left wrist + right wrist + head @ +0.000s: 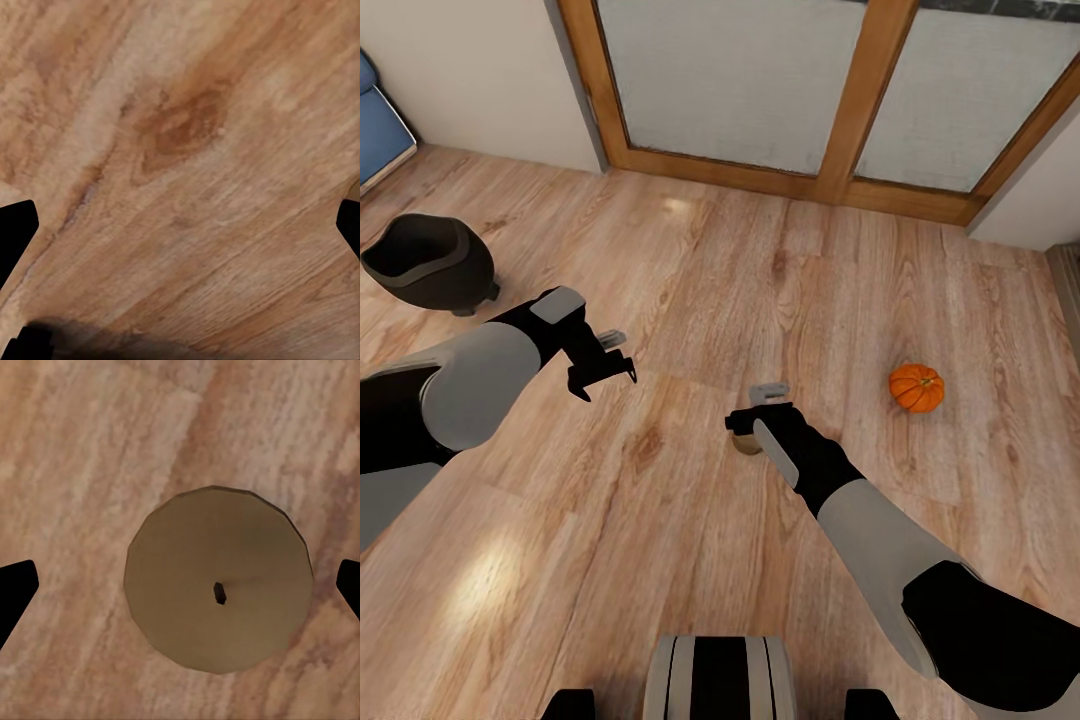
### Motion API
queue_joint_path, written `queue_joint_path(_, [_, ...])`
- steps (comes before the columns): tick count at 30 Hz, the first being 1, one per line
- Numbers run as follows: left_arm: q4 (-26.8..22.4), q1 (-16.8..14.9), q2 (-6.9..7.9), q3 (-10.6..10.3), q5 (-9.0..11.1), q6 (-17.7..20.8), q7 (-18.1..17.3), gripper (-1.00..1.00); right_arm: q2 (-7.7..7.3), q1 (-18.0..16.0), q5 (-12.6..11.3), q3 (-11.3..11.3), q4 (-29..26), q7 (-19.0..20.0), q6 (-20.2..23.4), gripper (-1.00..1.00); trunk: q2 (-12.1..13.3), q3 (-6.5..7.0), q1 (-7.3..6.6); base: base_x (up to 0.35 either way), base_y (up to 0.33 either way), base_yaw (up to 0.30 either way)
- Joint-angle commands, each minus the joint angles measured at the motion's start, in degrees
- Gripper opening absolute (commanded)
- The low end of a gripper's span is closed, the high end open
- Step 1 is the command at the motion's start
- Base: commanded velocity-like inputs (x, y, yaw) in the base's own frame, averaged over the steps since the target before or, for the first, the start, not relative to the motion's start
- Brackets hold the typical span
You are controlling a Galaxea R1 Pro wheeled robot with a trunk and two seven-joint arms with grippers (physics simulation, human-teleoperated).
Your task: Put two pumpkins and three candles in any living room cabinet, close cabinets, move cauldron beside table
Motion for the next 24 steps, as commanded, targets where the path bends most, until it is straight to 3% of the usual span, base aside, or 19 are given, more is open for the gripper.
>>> queue_joint_path(1, [-0.1, 0.0, 0.04, 0.5, 0.2, 0.1, 0.6, 1.00, 0.00, 0.0, -0.6, 0.2, 0.0, -0.5, 0.1, 1.00, 0.0, -0.03, -0.01, 0.000, 0.000, 0.000])
queue_joint_path(24, [-0.1, 0.0, -0.43, 0.5, 0.2, 0.1, 0.5, 1.00, 0.00, 0.0, -0.5, -0.4, 0.1, -0.4, -0.5, 1.00, 0.0, -0.03, -0.01, 0.000, 0.000, 0.000])
